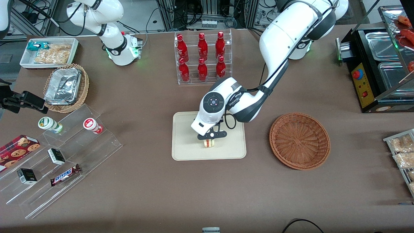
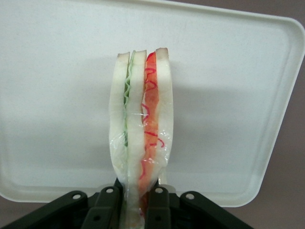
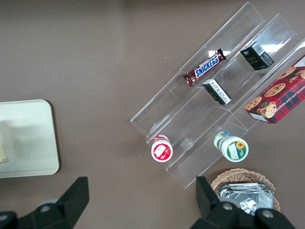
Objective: Place sandwich from basket to tray
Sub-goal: 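Lower the sandwich onto the tray and open the left gripper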
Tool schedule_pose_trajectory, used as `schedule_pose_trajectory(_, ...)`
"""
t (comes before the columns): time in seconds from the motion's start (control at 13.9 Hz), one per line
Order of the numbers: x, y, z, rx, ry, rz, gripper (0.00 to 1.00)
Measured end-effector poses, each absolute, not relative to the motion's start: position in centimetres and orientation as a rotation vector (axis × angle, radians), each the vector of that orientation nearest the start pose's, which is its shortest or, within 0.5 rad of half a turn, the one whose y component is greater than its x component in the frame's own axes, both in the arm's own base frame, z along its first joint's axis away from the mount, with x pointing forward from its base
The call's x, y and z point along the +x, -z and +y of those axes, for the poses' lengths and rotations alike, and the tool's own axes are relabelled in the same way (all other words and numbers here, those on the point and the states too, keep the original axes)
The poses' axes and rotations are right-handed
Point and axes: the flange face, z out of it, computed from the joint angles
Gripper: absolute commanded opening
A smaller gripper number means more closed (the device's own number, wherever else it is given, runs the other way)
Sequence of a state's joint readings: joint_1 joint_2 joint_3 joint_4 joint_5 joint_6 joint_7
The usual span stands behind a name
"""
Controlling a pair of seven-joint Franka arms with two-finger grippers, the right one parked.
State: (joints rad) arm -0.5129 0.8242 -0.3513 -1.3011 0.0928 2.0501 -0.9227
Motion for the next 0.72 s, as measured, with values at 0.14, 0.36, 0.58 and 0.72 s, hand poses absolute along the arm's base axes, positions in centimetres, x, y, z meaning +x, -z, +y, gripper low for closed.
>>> schedule_pose_trajectory(0.14,52.8,-25.9,-51.9,-3.207,-0.257,-0.179,0.98)
schedule_pose_trajectory(0.36,52.8,-25.9,-52.0,-3.190,-0.205,-0.138,1.00)
schedule_pose_trajectory(0.58,54.1,-27.7,-51.6,-3.174,-0.142,-0.131,1.00)
schedule_pose_trajectory(0.72,55.9,-30.6,-50.0,-3.139,-0.116,-0.174,1.00)
